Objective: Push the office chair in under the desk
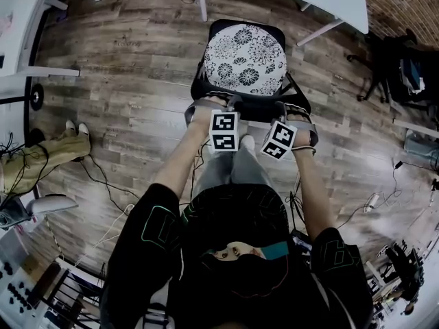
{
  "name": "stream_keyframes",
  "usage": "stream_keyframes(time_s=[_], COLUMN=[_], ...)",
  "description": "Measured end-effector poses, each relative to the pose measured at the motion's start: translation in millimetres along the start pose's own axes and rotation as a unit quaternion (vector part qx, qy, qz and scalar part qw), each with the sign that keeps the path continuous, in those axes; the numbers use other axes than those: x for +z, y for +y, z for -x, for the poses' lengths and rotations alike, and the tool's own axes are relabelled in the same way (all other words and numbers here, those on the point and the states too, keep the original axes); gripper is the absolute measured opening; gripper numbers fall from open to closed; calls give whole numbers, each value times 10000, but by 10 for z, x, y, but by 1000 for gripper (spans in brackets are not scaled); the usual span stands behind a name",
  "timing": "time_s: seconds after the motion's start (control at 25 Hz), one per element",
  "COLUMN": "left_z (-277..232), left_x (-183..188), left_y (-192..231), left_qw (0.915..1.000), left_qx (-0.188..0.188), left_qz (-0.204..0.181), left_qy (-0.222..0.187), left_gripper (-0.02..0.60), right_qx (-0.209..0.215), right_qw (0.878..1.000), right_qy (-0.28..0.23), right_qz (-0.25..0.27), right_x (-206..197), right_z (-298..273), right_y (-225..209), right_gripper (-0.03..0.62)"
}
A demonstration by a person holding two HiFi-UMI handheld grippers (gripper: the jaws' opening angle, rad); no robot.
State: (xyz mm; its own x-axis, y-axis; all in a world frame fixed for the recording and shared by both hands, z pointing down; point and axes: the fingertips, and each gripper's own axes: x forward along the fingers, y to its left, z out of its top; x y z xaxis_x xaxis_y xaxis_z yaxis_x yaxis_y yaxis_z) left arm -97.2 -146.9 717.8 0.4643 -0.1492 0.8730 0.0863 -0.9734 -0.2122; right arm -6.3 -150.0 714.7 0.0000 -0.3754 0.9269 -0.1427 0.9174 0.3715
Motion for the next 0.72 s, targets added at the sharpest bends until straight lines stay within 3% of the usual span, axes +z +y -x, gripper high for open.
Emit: stream_keyframes(time_s=[0.72], left_z=[11], left_x=[-147], left_y=[222], left_qw=[10000], left_qx=[2], left_qz=[-98], left_qy=[12], left_gripper=[158], right_qx=[-21], right_qw=[9995], right_qy=[79], right_qz=[-292], right_x=[131], right_z=[-63], right_y=[-195], right_gripper=[135])
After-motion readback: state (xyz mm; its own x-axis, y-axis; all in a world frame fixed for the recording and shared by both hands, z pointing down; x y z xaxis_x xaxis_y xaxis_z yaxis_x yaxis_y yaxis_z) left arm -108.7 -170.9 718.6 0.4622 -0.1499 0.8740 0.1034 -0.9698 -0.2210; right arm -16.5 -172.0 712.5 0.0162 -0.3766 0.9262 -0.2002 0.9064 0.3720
